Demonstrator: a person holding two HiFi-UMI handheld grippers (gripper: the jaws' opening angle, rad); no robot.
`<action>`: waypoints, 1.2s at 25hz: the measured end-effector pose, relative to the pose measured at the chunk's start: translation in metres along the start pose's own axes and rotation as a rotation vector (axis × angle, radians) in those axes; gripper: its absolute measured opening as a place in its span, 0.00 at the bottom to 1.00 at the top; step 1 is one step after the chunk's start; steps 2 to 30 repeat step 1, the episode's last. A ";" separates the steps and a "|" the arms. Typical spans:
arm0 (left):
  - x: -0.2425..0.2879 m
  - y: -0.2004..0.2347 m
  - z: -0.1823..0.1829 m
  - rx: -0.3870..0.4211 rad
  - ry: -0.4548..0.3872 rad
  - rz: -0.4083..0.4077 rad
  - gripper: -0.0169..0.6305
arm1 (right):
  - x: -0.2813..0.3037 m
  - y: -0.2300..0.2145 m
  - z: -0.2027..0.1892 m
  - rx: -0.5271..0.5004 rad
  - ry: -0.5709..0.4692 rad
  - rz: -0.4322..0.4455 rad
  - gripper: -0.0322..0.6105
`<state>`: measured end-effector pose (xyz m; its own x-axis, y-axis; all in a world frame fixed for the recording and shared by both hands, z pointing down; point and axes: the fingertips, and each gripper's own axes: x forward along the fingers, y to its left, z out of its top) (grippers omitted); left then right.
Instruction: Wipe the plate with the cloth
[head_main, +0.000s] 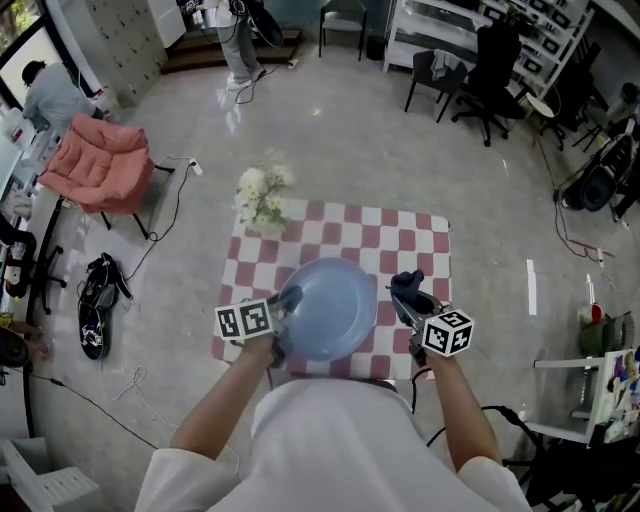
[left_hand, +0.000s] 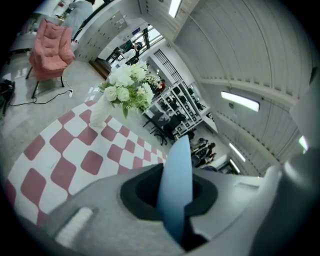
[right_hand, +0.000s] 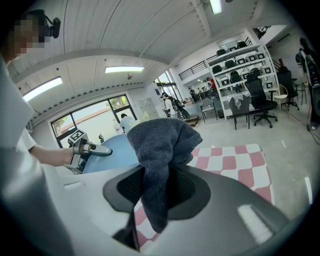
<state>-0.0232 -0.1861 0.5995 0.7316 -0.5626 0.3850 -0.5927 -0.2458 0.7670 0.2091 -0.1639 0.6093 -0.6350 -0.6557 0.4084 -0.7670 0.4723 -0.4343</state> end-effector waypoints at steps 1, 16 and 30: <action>0.000 -0.001 0.000 0.001 0.001 -0.001 0.08 | -0.001 0.000 0.000 -0.001 0.000 0.000 0.23; 0.000 -0.001 0.000 0.001 0.001 -0.001 0.08 | -0.001 0.000 0.000 -0.001 0.000 0.000 0.23; 0.000 -0.001 0.000 0.001 0.001 -0.001 0.08 | -0.001 0.000 0.000 -0.001 0.000 0.000 0.23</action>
